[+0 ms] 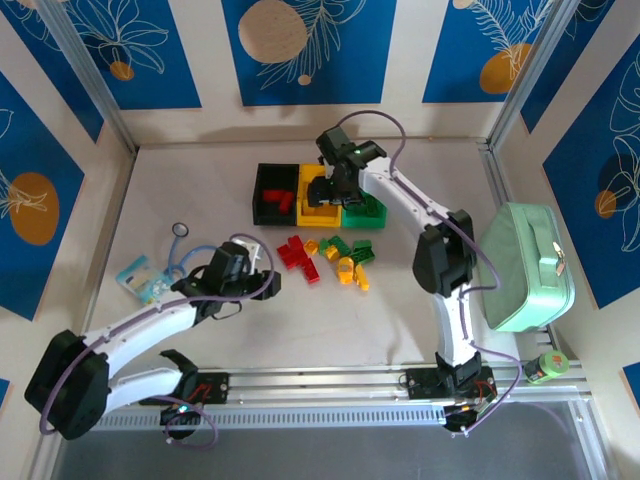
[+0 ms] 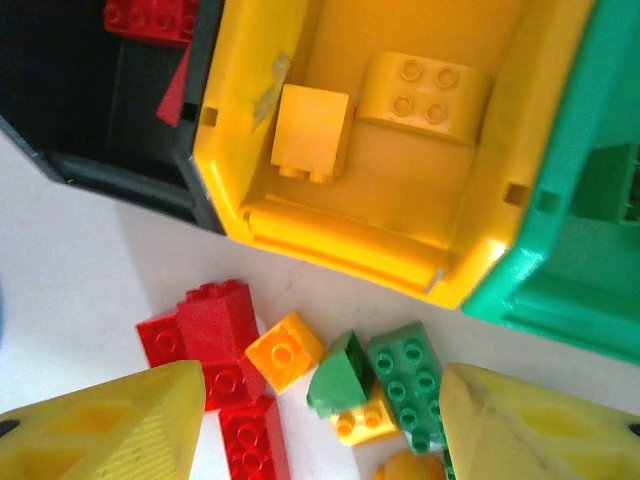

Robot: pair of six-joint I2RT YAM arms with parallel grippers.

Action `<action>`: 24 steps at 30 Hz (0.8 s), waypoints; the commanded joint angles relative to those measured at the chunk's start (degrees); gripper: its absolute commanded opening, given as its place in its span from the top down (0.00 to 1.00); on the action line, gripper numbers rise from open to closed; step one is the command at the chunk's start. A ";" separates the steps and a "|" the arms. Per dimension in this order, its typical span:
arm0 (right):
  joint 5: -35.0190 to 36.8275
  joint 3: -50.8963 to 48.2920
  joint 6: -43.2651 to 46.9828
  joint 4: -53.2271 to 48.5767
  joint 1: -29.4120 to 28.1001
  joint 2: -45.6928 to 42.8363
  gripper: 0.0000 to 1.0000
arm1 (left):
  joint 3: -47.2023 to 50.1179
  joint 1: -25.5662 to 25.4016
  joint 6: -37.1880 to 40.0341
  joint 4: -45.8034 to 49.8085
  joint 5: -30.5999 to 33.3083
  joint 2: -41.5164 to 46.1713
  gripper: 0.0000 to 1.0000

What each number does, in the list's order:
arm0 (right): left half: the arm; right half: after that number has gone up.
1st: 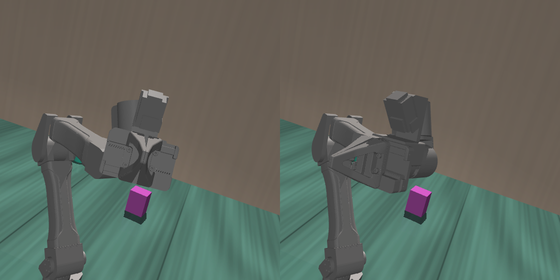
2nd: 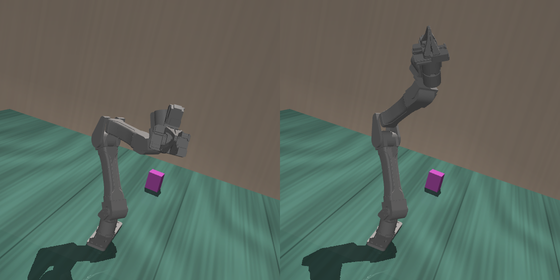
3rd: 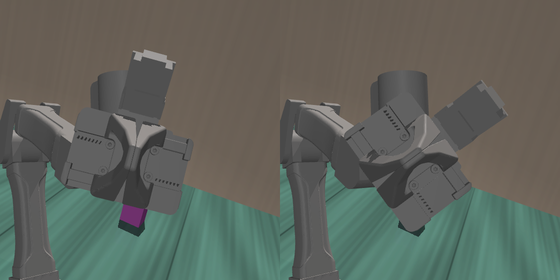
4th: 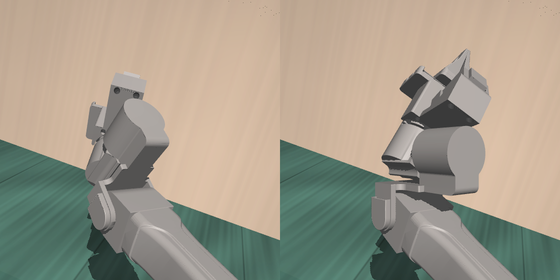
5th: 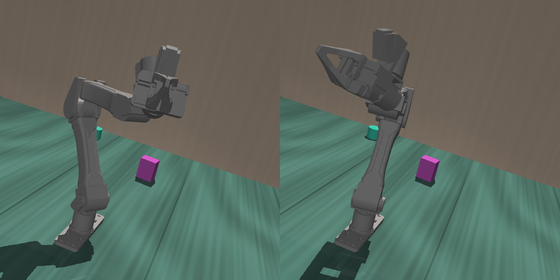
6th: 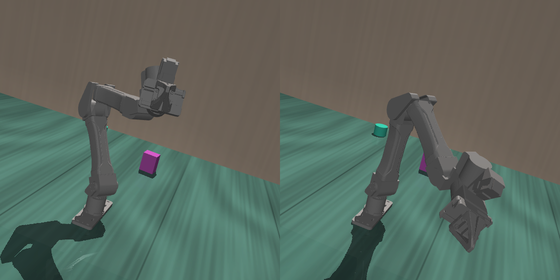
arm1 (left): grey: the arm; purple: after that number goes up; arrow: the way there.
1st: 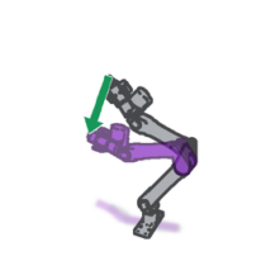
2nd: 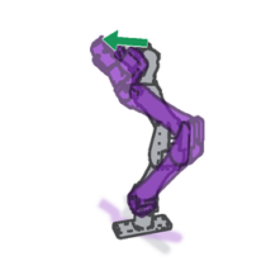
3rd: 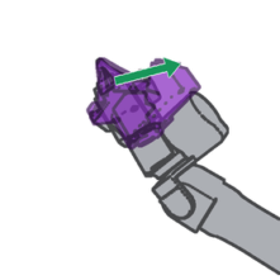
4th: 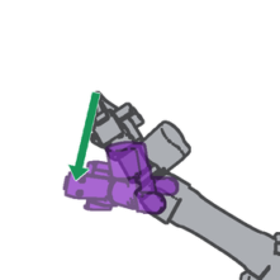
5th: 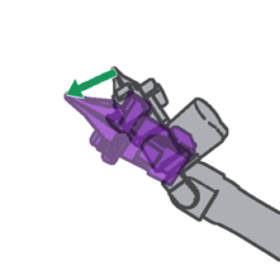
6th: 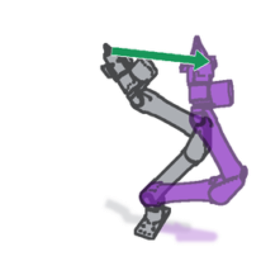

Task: Sort the legos into containers by color
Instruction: Pick up the lego from the center of the table.

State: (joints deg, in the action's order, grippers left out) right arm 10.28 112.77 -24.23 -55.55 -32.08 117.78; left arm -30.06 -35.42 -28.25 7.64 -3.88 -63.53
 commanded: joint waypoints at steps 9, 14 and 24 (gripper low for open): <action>1.40 -18.20 -3.44 8.94 -0.28 -14.81 0.37 | -9.40 -2.51 -1.45 -1.24 1.28 -9.99 0.35; 1.19 -23.37 -4.43 10.81 0.70 -17.81 0.37 | -14.34 -5.45 -3.52 1.12 2.96 -16.87 0.35; 0.36 -30.55 -5.83 13.96 2.53 -22.15 0.37 | -25.86 -10.17 -9.54 7.34 8.81 -30.27 0.37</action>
State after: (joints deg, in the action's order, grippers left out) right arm 11.31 83.88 -28.97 -42.96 -30.04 98.19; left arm -52.64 -44.66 -35.64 11.55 2.28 -91.61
